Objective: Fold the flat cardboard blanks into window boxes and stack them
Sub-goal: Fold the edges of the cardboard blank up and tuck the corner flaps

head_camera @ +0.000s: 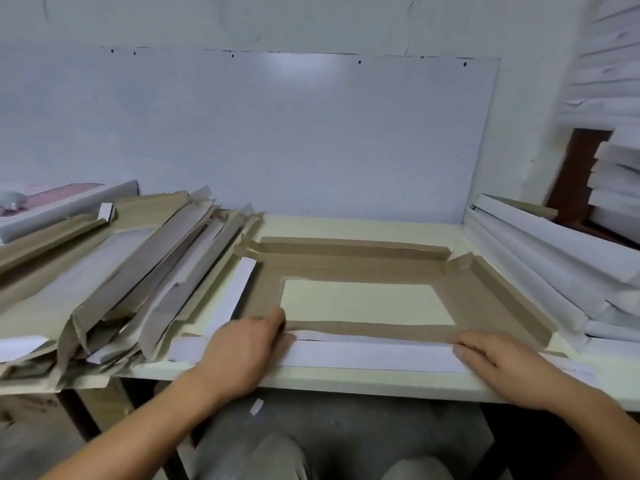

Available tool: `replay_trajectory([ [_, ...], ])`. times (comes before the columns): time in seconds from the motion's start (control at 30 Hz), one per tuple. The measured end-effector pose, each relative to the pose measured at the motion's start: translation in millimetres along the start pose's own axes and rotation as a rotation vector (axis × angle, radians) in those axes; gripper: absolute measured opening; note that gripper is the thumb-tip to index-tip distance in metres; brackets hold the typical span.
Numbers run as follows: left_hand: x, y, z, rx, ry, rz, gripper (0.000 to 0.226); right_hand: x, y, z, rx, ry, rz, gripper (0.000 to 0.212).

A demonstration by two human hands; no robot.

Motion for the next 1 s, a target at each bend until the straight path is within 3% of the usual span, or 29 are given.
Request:
replay_trajectory([
  [0.13, 27, 17, -5, 0.082, -0.074, -0.014, 0.029, -11, 9, -11, -0.005, 0.064, -0.012, 0.035],
  [0.27, 22, 33, 1, 0.113, -0.002, -0.112, 0.032, 10, 18, -21, -0.063, -0.007, 0.130, 0.047],
  [0.37, -19, 46, 5, 0.161, 0.196, -0.014, 0.057, 57, 57, -21, 0.117, -0.117, 0.135, 0.054],
  [0.43, -55, 59, 14, 0.262, 0.336, 0.141, 0.055, 89, 84, -18, 0.234, -0.167, 0.138, 0.067],
  [0.57, -72, 76, 25, 0.426, 0.352, 0.180, 0.064, 109, 99, -22, 0.247, -0.178, 0.127, 0.096],
  [0.7, -49, 75, 27, 0.540, 0.315, 0.133, 0.078, 80, 91, -23, 0.258, -0.119, 0.117, 0.095],
  [1.0, 50, 61, 33, 0.590, 0.167, 0.054, 0.083, -40, 39, 4, 0.234, 0.156, 0.230, 0.091],
])
Point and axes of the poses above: each hand's wrist, its own z-axis away from the middle knuckle, its own y-axis out of the palm, x = y × z, the point moved 9 cm from there along -z, towards the middle knuckle, and after that the axes turned 13 degrees about -x, right-handed, at the moved point
